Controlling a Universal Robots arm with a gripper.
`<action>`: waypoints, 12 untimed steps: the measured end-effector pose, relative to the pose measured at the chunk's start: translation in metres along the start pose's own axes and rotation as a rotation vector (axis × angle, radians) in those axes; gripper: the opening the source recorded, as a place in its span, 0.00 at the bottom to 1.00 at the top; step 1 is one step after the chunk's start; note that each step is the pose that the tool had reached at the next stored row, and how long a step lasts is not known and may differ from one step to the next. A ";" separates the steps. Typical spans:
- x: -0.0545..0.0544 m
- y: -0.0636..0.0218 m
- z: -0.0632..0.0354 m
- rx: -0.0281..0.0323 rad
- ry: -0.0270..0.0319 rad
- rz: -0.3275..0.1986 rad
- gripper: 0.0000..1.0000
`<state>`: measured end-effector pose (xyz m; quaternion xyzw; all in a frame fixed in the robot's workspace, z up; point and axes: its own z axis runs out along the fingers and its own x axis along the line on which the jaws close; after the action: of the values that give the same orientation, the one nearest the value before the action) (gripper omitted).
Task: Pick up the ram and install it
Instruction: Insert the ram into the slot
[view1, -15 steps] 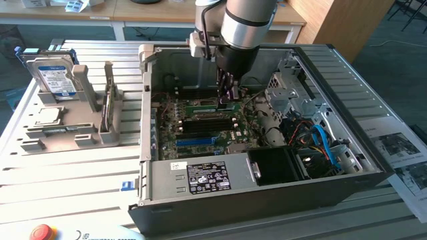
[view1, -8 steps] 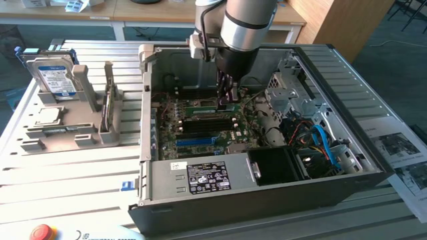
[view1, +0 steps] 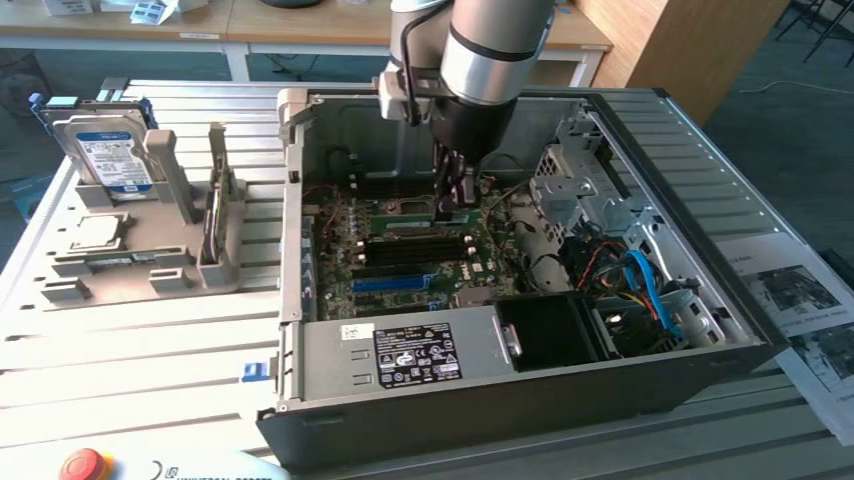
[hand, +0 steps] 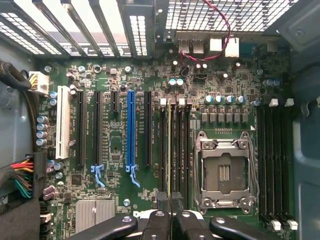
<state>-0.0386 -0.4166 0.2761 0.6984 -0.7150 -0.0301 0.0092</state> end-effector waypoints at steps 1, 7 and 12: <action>0.000 -0.0001 0.0010 0.0000 -0.0001 0.000 0.12; 0.000 -0.0004 0.0069 -0.0001 0.0000 0.000 0.12; 0.000 -0.0007 0.0119 0.0000 0.0000 0.000 0.12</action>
<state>-0.0386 -0.4166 0.2642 0.6984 -0.7151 -0.0301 0.0092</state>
